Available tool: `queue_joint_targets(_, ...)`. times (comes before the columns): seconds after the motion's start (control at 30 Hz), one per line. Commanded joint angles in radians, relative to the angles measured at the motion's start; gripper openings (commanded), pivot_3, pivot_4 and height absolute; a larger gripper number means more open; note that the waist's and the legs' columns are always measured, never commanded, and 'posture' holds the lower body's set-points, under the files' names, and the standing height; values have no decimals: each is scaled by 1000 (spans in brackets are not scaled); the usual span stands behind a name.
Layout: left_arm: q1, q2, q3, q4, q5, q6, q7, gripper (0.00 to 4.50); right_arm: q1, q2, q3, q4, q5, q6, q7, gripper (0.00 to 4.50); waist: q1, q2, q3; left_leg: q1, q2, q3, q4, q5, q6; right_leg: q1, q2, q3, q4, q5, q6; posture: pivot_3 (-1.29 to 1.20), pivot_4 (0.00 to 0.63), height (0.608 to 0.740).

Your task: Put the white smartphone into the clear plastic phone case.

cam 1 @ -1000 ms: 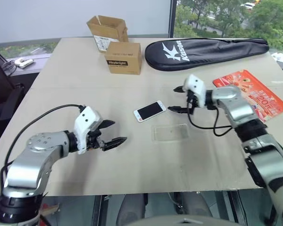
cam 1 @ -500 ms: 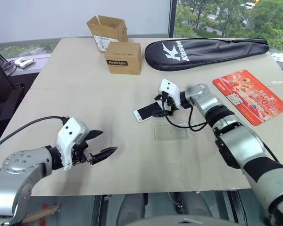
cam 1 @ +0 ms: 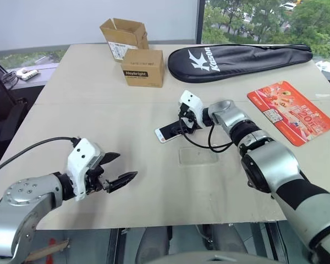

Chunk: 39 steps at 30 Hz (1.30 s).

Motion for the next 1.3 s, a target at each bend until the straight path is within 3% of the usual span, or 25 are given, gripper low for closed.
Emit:
queue_joint_targets(0.03,2,16,31,-42,-17,-4,12,4411,-14,-3,-2,10,-30,33,10,4500,0,0,0,0,0,0,0,0,0,0,0,0,0,0,0,0,150,740)
queue_joint_targets(0.53,-14,17,20,-23,-32,1,61,4411,10,-63,74,-14,-140,26,238,4500,3,0,0,0,-1,1,0,0,0,0,0,-2,-1,0,0,0,150,740)
queue_joint_targets(0.87,-50,-14,30,24,-65,-80,18,4411,68,-81,124,-67,-197,-160,188,4500,0,0,0,0,-1,2,-1,-1,-1,1,0,-1,-1,0,0,0,150,740)
queue_joint_targets(1.1,-86,-51,31,75,-44,-221,14,4411,78,-86,134,-57,-205,-162,157,4500,0,0,-1,2,-1,3,0,0,-2,1,0,-1,0,0,-1,0,150,740)
queue_joint_targets(1.3,-81,-60,35,67,-64,-244,19,4411,79,-94,148,-56,-214,-161,175,4500,0,-1,-2,2,0,3,0,0,-3,1,0,-1,0,-1,-2,0,150,740)
